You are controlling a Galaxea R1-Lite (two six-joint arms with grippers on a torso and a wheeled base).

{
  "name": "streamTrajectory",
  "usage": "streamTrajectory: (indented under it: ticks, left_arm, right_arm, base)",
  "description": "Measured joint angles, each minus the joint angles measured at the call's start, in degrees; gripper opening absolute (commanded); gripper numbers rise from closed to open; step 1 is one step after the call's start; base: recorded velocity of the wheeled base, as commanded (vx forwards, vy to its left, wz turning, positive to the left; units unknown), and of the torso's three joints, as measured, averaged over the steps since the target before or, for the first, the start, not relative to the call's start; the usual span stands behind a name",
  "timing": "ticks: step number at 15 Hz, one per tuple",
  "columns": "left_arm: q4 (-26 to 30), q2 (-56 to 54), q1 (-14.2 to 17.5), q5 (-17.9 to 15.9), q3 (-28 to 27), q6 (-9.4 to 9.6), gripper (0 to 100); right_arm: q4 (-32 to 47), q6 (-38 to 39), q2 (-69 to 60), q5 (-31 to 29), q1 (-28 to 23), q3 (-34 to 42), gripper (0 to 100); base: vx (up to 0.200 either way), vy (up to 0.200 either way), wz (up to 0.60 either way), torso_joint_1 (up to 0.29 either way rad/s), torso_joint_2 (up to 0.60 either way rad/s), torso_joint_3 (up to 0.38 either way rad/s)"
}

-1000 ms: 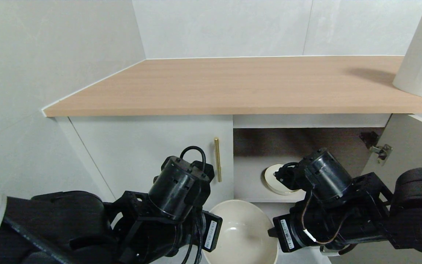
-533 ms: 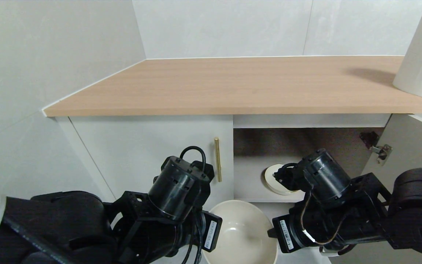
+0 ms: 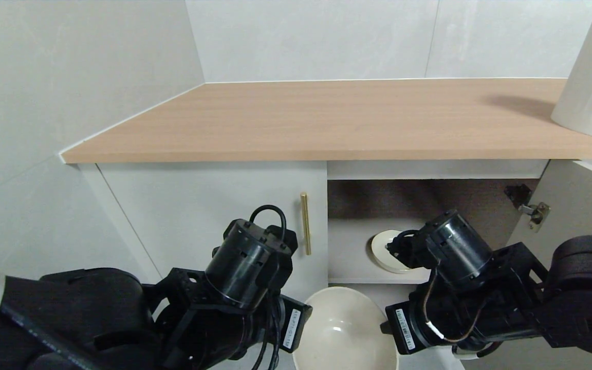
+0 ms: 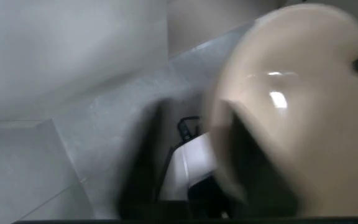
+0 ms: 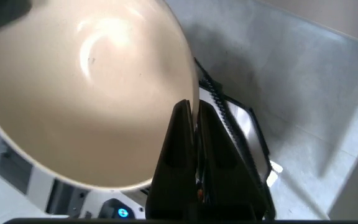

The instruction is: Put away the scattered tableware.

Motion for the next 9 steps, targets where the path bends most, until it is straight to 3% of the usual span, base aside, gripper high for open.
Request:
streamTrajectory:
  ticks: [6,9]
  left_arm:
    - [-2.62,-0.06,-0.04,0.0,0.16,-0.05,100]
    - [-5.45,-0.11,0.02,1.06,0.52,-0.24,100]
  right_arm:
    - [-0.27,0.01,0.49,-0.21,0.09,0.09,0]
    - [-2.0,0.11,2.12,-6.83,-0.18,-0.06,0]
  base:
    - [0.0,0.0,0.0,0.0,0.0,0.0]
    - [0.0,0.0,0.0,0.0,0.0,0.0]
